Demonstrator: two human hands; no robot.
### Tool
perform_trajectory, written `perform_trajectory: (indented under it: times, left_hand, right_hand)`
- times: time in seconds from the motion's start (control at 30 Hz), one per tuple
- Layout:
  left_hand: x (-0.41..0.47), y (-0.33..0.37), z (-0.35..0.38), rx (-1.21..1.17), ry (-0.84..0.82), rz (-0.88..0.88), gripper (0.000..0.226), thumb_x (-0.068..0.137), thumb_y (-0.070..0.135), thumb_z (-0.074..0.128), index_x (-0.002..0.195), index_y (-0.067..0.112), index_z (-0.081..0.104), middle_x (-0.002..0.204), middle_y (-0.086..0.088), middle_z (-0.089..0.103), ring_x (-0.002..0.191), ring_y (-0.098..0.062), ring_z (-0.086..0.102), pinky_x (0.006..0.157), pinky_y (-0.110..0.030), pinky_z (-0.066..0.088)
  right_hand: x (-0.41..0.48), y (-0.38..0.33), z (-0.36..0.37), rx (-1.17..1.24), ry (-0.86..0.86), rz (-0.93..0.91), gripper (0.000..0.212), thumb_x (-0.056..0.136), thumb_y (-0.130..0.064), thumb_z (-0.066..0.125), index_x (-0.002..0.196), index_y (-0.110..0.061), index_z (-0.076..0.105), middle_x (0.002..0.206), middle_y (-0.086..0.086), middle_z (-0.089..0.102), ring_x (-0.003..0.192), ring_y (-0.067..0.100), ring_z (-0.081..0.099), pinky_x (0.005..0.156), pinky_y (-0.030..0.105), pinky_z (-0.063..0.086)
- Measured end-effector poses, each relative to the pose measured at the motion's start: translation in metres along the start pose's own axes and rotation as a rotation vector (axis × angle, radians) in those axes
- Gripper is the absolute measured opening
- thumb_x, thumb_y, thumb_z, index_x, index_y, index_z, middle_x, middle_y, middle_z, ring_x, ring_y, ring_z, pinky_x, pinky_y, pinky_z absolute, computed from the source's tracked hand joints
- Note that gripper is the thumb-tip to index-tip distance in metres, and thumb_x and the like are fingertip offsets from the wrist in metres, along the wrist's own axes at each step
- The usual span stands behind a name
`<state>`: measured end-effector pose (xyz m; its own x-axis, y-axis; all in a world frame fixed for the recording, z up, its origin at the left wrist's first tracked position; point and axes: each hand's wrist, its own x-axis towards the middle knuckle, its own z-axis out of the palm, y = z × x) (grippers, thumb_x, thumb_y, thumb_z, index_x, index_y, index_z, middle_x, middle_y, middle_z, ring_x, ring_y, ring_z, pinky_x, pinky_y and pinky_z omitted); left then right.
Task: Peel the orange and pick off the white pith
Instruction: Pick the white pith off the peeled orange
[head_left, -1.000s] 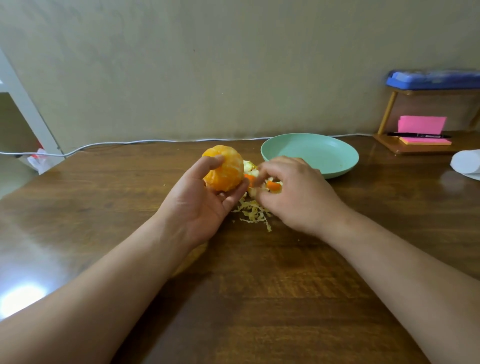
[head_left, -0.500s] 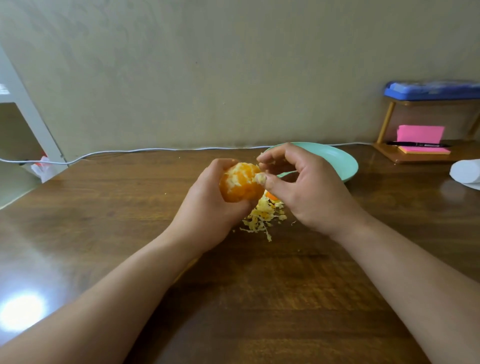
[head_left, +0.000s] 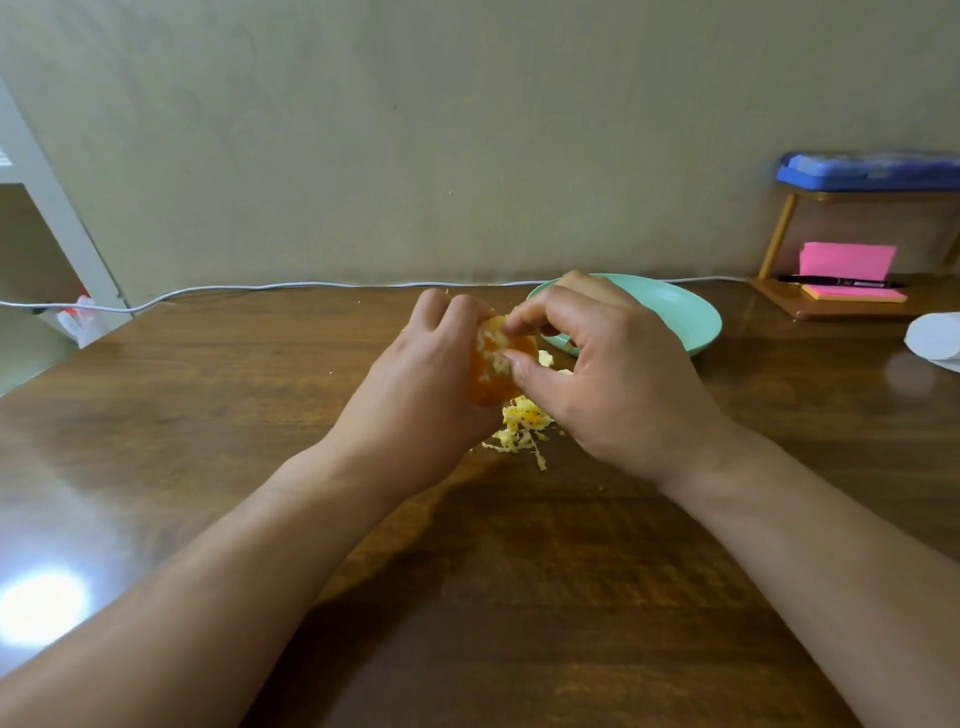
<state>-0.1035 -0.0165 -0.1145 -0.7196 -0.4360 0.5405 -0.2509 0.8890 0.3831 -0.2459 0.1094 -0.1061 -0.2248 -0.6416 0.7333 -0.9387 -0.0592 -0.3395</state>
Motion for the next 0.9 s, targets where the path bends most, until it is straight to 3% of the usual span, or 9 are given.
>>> perform_trajectory:
  times: [0.1, 0.27, 0.4, 0.47, 0.6, 0.73, 0.83, 0.9]
  left_hand:
    - [0.000, 0.001, 0.000, 0.051, -0.007, 0.040, 0.061, 0.080, 0.018, 0.083, 0.132, 0.023, 0.052, 0.119, 0.004, 0.044, 0.092, -0.022, 0.058, 0.071, -0.033, 0.044]
    - [-0.001, 0.003, 0.001, 0.090, -0.009, 0.073, 0.056, 0.079, 0.014, 0.080, 0.127, 0.020, 0.052, 0.115, 0.002, 0.043, 0.092, -0.023, 0.055, 0.072, -0.037, 0.048]
    - [-0.001, 0.003, 0.003, 0.085, -0.016, 0.087, 0.057, 0.078, 0.015, 0.082, 0.126, 0.020, 0.052, 0.116, 0.001, 0.044, 0.092, -0.023, 0.056, 0.074, -0.039, 0.052]
    - [-0.001, 0.002, 0.002, 0.062, -0.033, 0.065, 0.063, 0.080, 0.019, 0.084, 0.133, 0.023, 0.051, 0.120, 0.003, 0.044, 0.095, -0.022, 0.057, 0.076, -0.036, 0.052]
    - [-0.001, 0.001, 0.001, -0.024, -0.062, 0.006, 0.073, 0.080, 0.028, 0.088, 0.142, 0.031, 0.049, 0.126, 0.007, 0.044, 0.103, -0.021, 0.059, 0.081, -0.034, 0.056]
    - [0.000, -0.001, 0.000, -0.170, -0.084, -0.122, 0.078, 0.080, 0.032, 0.089, 0.146, 0.035, 0.048, 0.128, 0.010, 0.049, 0.106, -0.012, 0.058, 0.078, -0.014, 0.048]
    - [0.001, -0.004, -0.004, -0.299, -0.069, -0.206, 0.081, 0.079, 0.036, 0.092, 0.146, 0.034, 0.046, 0.128, 0.015, 0.056, 0.106, -0.009, 0.064, 0.074, -0.014, 0.054]
    - [0.002, -0.005, -0.007, -0.371, -0.041, -0.245, 0.080, 0.079, 0.039, 0.093, 0.144, 0.032, 0.047, 0.126, 0.017, 0.060, 0.105, -0.005, 0.066, 0.078, -0.016, 0.058]
  right_hand:
    - [0.000, -0.003, 0.000, -0.063, 0.030, -0.030, 0.012, 0.092, -0.035, 0.074, 0.099, -0.025, 0.074, 0.095, -0.011, 0.062, 0.095, 0.015, 0.061, 0.074, 0.043, 0.056]
    - [0.002, -0.005, -0.001, -0.176, 0.088, -0.086, 0.008, 0.093, -0.028, 0.070, 0.090, -0.021, 0.071, 0.088, -0.008, 0.062, 0.087, 0.018, 0.058, 0.066, 0.042, 0.052]
    - [0.006, 0.000, 0.002, -0.209, 0.084, -0.134, 0.011, 0.094, -0.022, 0.065, 0.086, -0.015, 0.066, 0.085, -0.003, 0.061, 0.083, 0.020, 0.054, 0.068, 0.040, 0.047]
    - [0.006, 0.008, 0.002, -0.101, 0.067, -0.044, 0.012, 0.098, -0.020, 0.064, 0.087, -0.014, 0.065, 0.086, -0.004, 0.061, 0.082, 0.018, 0.055, 0.070, 0.036, 0.047]
    - [0.008, 0.019, -0.005, 0.184, -0.030, 0.375, 0.020, 0.107, -0.029, 0.060, 0.091, -0.023, 0.069, 0.080, -0.005, 0.069, 0.073, 0.009, 0.063, 0.069, 0.031, 0.054]
    - [0.008, 0.020, -0.003, 0.384, -0.193, 0.509, 0.026, 0.105, -0.045, 0.062, 0.103, -0.024, 0.077, 0.098, 0.002, 0.077, 0.097, 0.024, 0.072, 0.086, 0.050, 0.062]
    - [0.007, 0.018, 0.001, 0.542, -0.184, 0.556, 0.018, 0.102, -0.040, 0.069, 0.111, -0.027, 0.076, 0.104, 0.001, 0.078, 0.100, 0.018, 0.075, 0.077, 0.032, 0.061]
    - [0.007, 0.017, 0.000, 0.687, -0.160, 0.632, 0.016, 0.103, -0.035, 0.069, 0.114, -0.026, 0.075, 0.108, 0.005, 0.078, 0.097, 0.020, 0.078, 0.072, 0.029, 0.058]
